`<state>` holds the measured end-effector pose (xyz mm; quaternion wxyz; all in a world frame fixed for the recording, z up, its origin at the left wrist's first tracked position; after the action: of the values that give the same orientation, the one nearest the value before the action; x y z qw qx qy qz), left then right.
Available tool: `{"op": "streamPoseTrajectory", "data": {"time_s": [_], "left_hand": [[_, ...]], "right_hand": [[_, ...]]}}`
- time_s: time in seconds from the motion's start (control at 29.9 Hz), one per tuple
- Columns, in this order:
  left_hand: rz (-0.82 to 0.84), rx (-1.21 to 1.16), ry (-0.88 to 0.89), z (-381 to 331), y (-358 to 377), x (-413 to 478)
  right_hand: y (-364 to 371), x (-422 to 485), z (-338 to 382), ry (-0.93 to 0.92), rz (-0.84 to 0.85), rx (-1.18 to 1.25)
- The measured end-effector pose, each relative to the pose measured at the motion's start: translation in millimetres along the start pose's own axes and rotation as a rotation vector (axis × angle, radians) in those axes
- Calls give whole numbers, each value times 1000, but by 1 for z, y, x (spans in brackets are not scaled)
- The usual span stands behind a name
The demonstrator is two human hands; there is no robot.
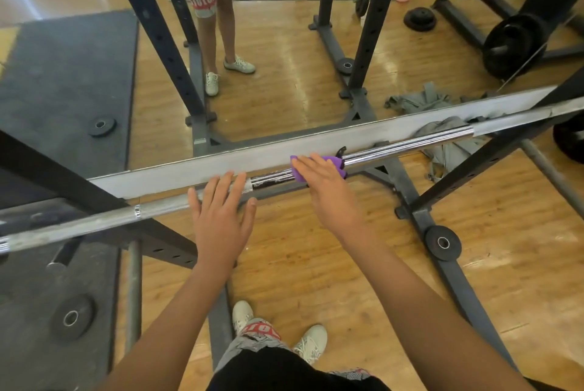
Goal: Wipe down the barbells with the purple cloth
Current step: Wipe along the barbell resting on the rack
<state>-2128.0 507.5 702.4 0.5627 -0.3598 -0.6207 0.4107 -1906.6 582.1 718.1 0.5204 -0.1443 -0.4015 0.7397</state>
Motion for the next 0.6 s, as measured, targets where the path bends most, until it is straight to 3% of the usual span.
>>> {"op": "streamPoseTrajectory", "data": {"time_s": [0.17, 0.3, 0.47, 0.6], "left_hand": [[-2, 17, 10, -1, 1, 0], [-27, 22, 0, -2, 3, 0], [-20, 31, 12, 0, 4, -1], [1, 15, 0, -1, 3, -1]], "right_hand": [[-3, -2, 0, 192, -201, 50], [32, -4, 33, 73, -156, 84], [21, -1, 14, -144, -12, -93], [7, -13, -21, -15, -227, -43]]}}
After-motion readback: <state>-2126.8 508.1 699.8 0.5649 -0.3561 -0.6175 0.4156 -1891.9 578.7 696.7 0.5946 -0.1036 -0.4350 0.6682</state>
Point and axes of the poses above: each hand's wrist, its own x-axis towards the middle knuckle, its own y-axis out of the palm, z = x × y, the point moved 1 cm from there along x, towards the middle knuckle, and after that the axes turned 11 degrees about x, right-handed, at the moved point
